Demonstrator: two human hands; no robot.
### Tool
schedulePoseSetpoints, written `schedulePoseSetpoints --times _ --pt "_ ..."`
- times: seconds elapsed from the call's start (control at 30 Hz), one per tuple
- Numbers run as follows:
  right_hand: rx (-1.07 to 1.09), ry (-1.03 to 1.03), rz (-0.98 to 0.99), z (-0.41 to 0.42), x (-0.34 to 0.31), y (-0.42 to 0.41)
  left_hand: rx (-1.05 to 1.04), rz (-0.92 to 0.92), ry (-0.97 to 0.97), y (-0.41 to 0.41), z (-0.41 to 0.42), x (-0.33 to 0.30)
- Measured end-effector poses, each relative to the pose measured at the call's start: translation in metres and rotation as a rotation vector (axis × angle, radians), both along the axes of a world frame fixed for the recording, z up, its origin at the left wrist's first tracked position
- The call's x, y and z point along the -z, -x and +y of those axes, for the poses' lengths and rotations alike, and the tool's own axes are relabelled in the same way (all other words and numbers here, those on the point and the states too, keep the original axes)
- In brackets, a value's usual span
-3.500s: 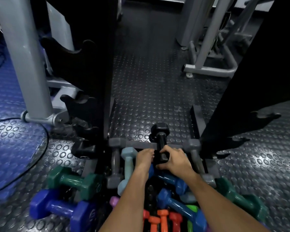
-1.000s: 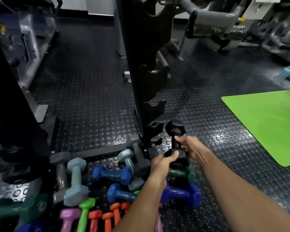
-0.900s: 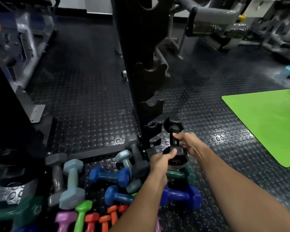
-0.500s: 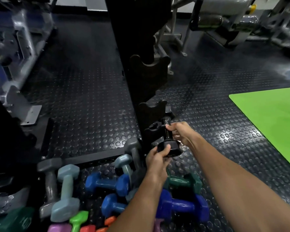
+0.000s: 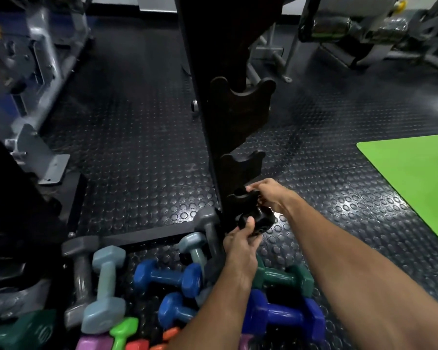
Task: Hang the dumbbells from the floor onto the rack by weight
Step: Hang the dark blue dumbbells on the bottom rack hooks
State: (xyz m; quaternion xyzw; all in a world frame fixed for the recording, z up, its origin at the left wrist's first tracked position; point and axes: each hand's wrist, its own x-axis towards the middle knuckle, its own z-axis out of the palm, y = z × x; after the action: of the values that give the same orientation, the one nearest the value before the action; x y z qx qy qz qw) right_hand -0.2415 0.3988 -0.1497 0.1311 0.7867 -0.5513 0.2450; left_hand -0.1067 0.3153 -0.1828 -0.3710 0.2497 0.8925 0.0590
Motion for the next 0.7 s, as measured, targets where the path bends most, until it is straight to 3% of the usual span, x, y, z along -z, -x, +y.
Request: schedulePoseSetpoints --times 0.17,0.7 --pt "-0.004 -0.073 0.0 -0.002 -0.005 -0.005 -0.03 -0.063 -0.015 0.0 0.0 -0.004" --pt "-0.047 0.026 -0.043 0.001 0.003 -0.023 0.029 -0.197 0.147 0.008 -0.013 0.014"
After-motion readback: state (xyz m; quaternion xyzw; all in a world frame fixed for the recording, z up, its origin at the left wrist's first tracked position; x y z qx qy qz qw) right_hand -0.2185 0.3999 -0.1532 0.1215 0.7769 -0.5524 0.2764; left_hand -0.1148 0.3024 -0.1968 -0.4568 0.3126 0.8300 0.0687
